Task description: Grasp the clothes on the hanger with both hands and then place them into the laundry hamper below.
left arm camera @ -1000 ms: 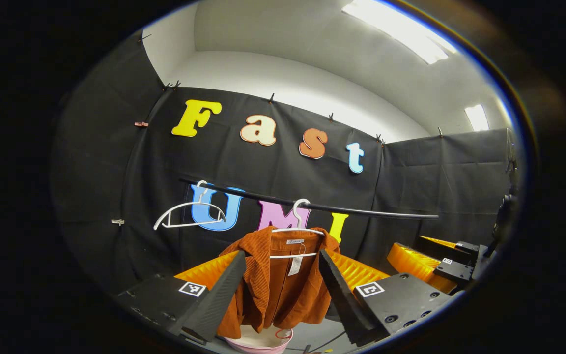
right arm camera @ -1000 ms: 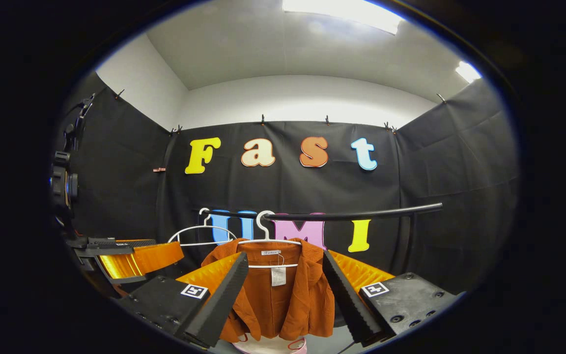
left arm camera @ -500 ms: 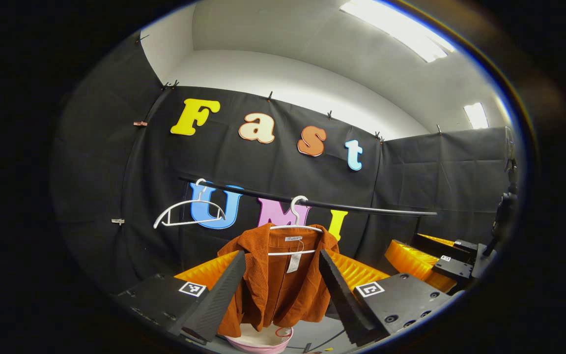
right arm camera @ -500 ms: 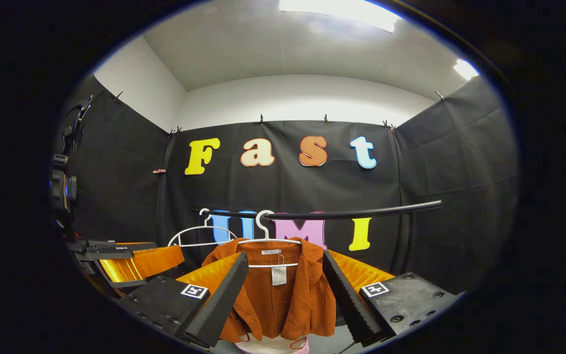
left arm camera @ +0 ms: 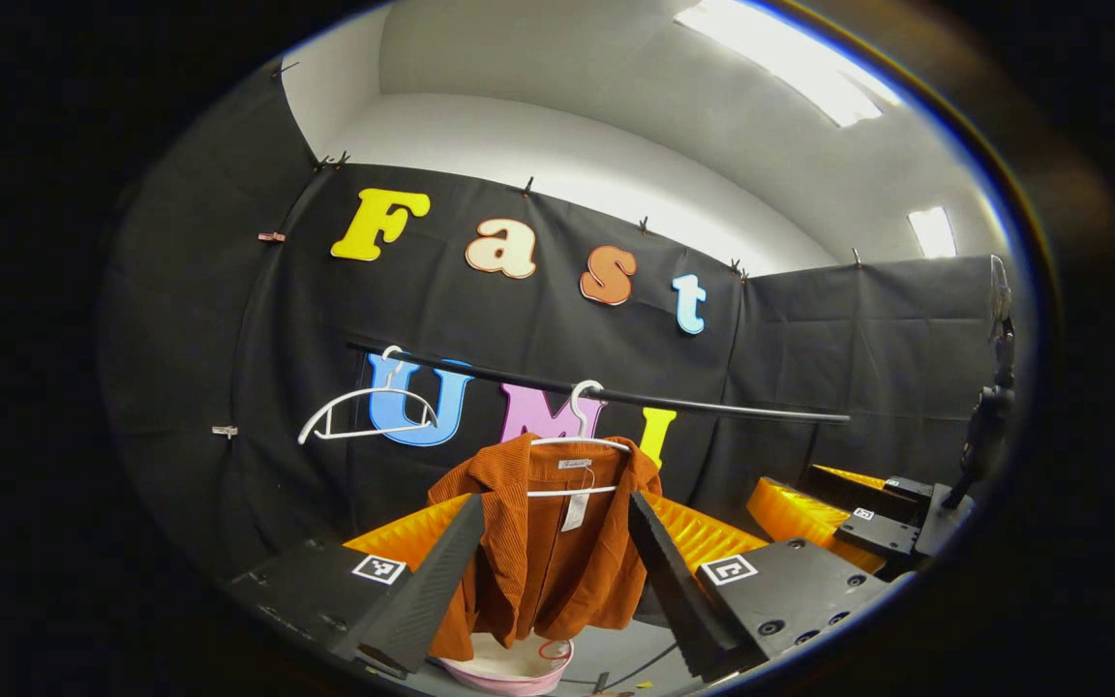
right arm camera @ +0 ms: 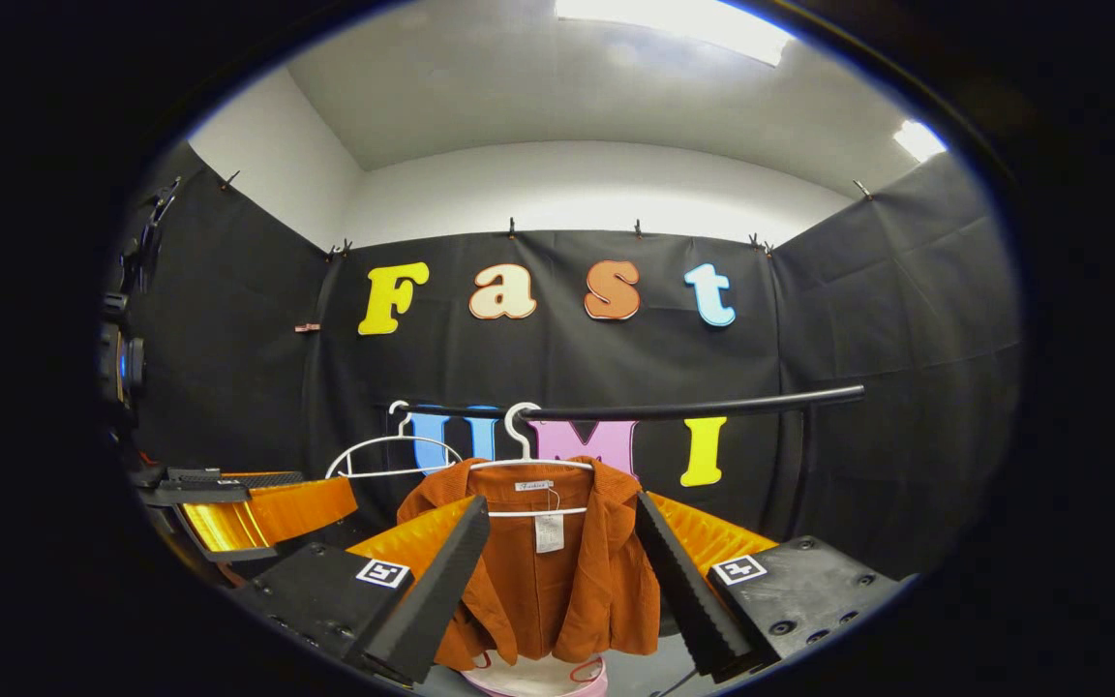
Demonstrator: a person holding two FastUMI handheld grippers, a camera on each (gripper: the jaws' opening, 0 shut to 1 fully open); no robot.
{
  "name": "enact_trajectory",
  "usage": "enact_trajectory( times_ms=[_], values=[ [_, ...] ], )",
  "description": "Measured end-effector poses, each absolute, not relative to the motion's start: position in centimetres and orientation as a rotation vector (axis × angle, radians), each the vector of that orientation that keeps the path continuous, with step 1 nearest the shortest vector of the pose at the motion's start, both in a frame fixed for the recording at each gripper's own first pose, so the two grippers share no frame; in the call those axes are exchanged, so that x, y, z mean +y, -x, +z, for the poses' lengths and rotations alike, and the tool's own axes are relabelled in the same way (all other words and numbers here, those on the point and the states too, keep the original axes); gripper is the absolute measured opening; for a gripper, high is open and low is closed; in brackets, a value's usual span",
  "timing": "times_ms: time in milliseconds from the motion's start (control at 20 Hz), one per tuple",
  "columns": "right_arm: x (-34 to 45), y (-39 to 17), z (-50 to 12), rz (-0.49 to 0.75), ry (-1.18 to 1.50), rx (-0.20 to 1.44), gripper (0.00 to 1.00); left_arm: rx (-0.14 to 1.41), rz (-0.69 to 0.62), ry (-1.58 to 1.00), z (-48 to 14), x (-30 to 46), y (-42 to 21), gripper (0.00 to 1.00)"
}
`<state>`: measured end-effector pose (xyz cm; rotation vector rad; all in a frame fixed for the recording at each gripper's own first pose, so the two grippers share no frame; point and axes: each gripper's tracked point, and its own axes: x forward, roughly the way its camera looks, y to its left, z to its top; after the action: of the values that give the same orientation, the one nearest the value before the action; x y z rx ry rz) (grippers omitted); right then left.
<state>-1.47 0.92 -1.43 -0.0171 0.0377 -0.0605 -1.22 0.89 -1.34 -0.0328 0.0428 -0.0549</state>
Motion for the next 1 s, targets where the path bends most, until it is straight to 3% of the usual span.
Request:
enact_trajectory(
  times_ms=[550, 1000],
  values=[
    [2.2, 0.6, -3.7, -0.124, 0.064, 0.062, 0.99, 0.084, -0.131, 0.057, -3.3, 2.2, 0.1, 0.95],
    [-0.2, -8.4, -8.1, 0.022, 0.038, 0.023, 0.97, 0.057, 0.01, 0.055, -7.2, 1.6, -8.0, 0.95]
  ],
)
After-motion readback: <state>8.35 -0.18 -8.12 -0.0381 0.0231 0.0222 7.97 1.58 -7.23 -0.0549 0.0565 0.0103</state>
